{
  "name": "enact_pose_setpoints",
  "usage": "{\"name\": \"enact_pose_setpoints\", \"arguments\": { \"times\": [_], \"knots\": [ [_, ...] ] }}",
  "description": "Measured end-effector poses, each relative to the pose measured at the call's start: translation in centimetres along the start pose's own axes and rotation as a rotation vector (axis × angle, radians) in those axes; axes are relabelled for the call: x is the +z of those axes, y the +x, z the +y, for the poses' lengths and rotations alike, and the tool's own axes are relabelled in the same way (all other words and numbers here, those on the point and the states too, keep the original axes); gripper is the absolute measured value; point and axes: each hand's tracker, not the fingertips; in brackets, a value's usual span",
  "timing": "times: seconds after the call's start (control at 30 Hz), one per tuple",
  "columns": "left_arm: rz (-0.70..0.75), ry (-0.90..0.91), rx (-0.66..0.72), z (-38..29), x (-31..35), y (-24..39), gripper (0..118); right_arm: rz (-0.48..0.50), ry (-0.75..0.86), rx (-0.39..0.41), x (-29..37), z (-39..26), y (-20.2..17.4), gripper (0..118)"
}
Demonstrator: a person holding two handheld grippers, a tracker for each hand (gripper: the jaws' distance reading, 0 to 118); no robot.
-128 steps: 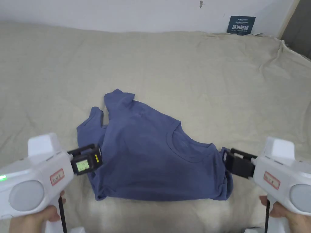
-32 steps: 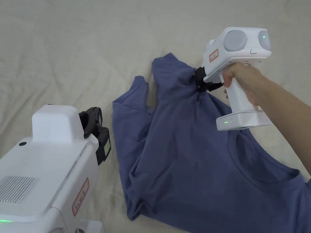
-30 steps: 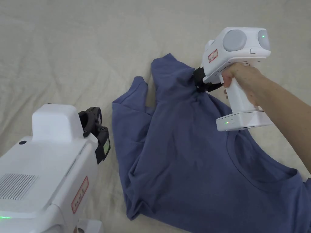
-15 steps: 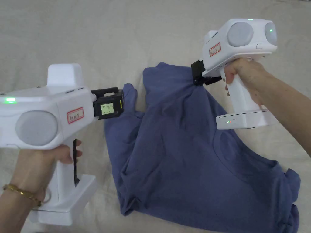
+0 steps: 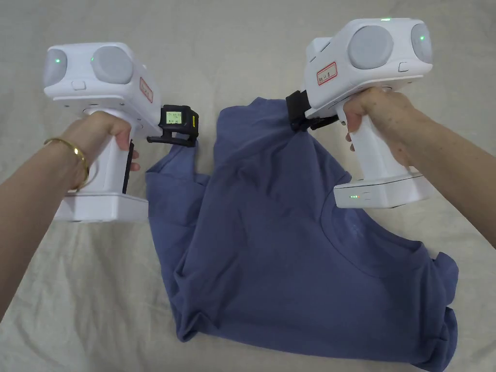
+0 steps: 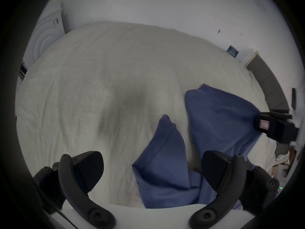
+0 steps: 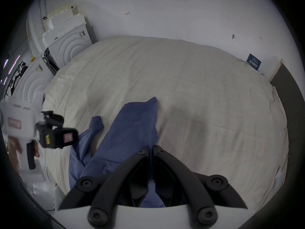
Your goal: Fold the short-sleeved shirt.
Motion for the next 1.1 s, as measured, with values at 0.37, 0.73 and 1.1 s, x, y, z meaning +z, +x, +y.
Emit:
{"name": "enact_pose_setpoints", "arguments": {
  "times": [0.37, 0.73, 1.1],
  "knots": [
    [0.13, -0.093, -0.077, 3.7, -4.9, 4.4, 97, 0.036, 0.01, 0.02, 0.1, -1.6, 0.6, 2],
    [0.102, -0.155, -0.162, 2.9, -5.6, 6.4, 8, 0.038, -0.004, 0.054, -0.6, -2.6, 0.8, 2],
    [0.012, 0.019, -0.023, 1.8, 1.2, 3.2, 0, 0.018, 0.045, -0.041, 2.2, -2.7, 1.4, 2]
  ]
}}
